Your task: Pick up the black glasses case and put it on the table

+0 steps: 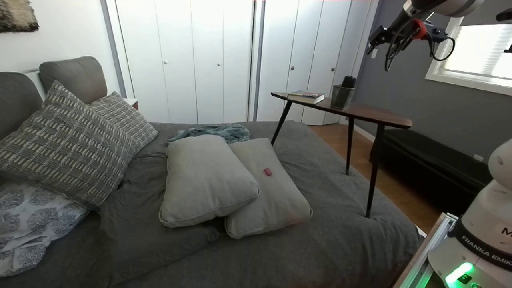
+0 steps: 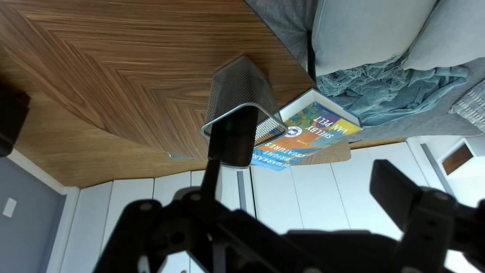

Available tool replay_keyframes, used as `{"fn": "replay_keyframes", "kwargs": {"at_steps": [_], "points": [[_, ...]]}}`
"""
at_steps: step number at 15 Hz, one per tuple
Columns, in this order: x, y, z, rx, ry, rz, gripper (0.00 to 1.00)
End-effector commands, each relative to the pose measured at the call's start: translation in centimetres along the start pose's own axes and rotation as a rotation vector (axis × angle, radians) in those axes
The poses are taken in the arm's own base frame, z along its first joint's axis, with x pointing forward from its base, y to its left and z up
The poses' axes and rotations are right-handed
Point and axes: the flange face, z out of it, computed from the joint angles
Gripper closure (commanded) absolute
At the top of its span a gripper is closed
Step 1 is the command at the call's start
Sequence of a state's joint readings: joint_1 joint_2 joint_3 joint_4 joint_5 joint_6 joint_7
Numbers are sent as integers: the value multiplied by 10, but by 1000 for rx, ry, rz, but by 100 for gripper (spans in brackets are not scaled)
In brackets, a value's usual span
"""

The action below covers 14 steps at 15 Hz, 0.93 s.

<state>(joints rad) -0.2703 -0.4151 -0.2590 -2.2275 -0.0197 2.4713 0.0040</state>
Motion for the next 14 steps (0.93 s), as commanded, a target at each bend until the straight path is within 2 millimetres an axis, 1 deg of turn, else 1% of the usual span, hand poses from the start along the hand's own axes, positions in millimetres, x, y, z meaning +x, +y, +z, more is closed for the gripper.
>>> {"fn": "replay_keyframes", "kwargs": {"at_steps": [1, 3, 5, 6, 8, 11, 12, 14], "points": [[1, 0, 0, 0, -1, 0, 0], [1, 0, -1, 0, 0, 0, 0], [12, 5, 3, -43, -13, 0, 0], [20, 9, 4, -67, -9, -8, 0], [44, 21, 9, -134, -35, -8, 0], [73, 31, 20, -167, -142, -24, 0], [82, 31, 26, -166, -180, -23, 0], [100, 27, 38, -63, -219, -52, 0]]}}
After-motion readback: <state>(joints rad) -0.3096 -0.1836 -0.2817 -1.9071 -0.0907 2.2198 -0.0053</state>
